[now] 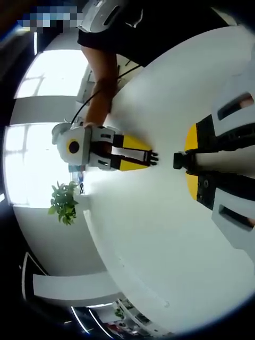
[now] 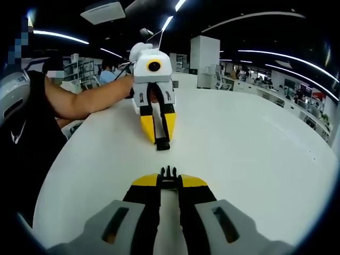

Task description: Snap the two parts of the plastic buckle together until the buckle closes and remains connected.

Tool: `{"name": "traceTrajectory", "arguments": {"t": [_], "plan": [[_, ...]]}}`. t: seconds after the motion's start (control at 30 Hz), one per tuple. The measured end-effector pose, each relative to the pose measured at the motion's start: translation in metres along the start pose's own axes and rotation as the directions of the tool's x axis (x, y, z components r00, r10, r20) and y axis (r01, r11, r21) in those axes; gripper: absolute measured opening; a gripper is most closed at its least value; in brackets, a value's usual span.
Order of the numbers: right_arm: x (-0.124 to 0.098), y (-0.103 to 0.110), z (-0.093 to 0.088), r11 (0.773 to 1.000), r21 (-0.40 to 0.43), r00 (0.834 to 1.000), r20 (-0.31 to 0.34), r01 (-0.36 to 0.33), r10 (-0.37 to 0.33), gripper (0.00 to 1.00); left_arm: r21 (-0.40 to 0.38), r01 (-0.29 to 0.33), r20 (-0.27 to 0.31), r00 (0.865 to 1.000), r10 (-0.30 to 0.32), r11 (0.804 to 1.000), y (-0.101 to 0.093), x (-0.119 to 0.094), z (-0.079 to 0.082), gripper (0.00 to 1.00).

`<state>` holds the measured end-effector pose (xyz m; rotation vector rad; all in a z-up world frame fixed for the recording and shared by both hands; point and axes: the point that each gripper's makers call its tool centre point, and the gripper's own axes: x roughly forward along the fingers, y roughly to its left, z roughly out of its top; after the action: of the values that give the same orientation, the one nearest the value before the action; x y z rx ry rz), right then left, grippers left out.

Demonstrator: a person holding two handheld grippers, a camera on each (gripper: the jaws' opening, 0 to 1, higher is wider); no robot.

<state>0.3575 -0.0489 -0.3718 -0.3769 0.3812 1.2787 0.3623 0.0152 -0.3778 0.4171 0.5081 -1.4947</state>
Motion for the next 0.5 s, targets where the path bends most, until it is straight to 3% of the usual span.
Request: {"name": "traceTrajectory", "arguments": {"t": [0.5], "plan": [[0.0011, 0.0019, 0.0011, 1.000, -0.010, 1.000, 0.005, -0.008, 0.008, 0.12, -0.001, 0.015, 0.013, 1.000, -0.015, 1.000, -0.0027, 0.0036, 0.0024, 0.11]]}}
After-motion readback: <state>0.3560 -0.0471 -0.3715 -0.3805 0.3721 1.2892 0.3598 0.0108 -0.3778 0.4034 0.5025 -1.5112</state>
